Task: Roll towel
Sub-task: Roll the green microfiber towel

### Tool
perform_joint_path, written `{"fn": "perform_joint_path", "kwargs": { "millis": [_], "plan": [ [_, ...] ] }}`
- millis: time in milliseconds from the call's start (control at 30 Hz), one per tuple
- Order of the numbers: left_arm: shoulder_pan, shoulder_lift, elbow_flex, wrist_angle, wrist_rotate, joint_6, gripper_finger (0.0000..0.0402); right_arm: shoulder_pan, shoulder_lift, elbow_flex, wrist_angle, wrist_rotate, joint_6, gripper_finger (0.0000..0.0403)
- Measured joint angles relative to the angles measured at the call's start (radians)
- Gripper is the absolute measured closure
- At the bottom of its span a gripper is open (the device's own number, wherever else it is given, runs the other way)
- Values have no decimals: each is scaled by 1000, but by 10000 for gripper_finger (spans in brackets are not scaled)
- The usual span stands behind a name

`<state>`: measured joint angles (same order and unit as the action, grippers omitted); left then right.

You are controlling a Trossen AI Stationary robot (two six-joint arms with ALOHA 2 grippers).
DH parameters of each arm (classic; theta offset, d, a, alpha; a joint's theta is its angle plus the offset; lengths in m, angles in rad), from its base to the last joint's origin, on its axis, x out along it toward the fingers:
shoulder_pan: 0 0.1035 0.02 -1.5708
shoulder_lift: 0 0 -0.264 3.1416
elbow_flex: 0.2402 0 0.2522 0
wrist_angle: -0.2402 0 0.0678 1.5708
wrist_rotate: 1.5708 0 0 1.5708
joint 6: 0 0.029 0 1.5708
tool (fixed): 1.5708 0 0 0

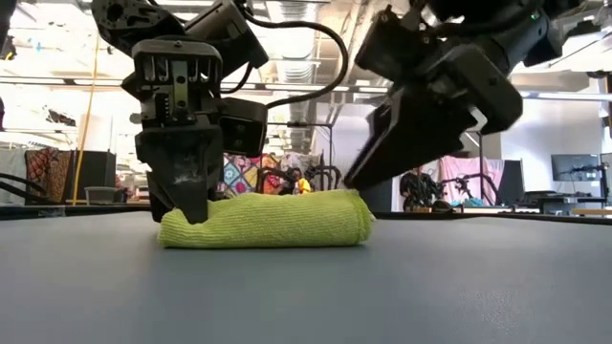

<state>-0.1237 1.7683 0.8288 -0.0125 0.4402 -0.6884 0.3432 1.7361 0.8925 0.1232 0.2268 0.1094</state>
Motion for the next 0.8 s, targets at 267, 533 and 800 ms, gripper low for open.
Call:
{"fn": "perform_joint_path", "kwargs": {
  "millis": [267,533,800],
  "plan": [
    [8,0,0,-1,14,-5,401,-5,87,1,151,-43,-30,194],
    [8,0,0,1,20,-5,374,-36,133,2,145,-43,102,231],
    [8,-4,0,-10,23,13,326,-32,131,2,122,-65,228,372]
  ]
}}
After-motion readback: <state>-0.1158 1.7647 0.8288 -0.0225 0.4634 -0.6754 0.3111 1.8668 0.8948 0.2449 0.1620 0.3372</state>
